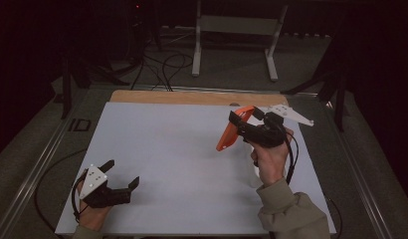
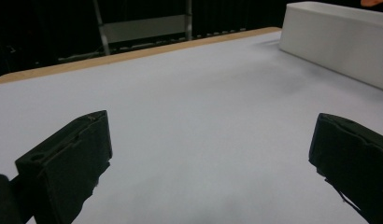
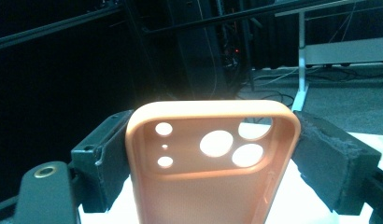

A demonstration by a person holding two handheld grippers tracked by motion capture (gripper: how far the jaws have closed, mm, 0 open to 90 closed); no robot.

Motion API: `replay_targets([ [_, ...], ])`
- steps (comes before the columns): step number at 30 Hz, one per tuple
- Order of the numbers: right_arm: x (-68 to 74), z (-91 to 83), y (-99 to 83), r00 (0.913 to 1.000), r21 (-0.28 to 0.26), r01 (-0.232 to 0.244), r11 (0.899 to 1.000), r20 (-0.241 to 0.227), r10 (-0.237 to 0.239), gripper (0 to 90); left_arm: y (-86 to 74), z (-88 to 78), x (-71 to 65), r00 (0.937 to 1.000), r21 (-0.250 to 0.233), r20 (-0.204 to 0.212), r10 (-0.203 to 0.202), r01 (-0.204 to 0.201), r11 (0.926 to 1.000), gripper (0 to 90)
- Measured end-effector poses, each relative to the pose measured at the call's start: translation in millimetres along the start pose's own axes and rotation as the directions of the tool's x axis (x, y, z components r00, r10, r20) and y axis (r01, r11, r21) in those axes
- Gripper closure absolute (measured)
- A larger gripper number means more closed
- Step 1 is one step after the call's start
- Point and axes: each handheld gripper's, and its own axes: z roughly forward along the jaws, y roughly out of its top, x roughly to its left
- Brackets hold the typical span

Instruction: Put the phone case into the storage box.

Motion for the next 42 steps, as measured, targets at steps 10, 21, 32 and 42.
replay_targets([
  [10,-4.8,0.7,8.5,0.9986,0.001,0.035,0.999,0.039,-0.035,16.9,-2.5,0.2,-2.8,0.9999,0.011,-0.002,0.017,-0.017,0.9998,0.2],
  [21,-11.1,4.8,12.8,0.9971,-0.001,0.036,0.999,0.068,-0.036,16.9,-3.9,1.1,-3.8,0.9998,0.014,-0.011,0.017,-0.017,0.9997,0.1],
  [32,-18.7,10.4,23.1,0.9948,-0.005,0.026,1.0,0.098,-0.025,16.9,-3.5,0.1,-2.8,0.9997,0.008,-0.022,0.013,-0.013,0.9999,0.2],
  [42,-20.6,13.5,30.4,0.9926,-0.01,0.04,0.999,0.115,-0.039,17.0,-3.7,0.1,-3.3,0.9997,0.011,-0.021,0.015,-0.015,0.9998,0.2],
])
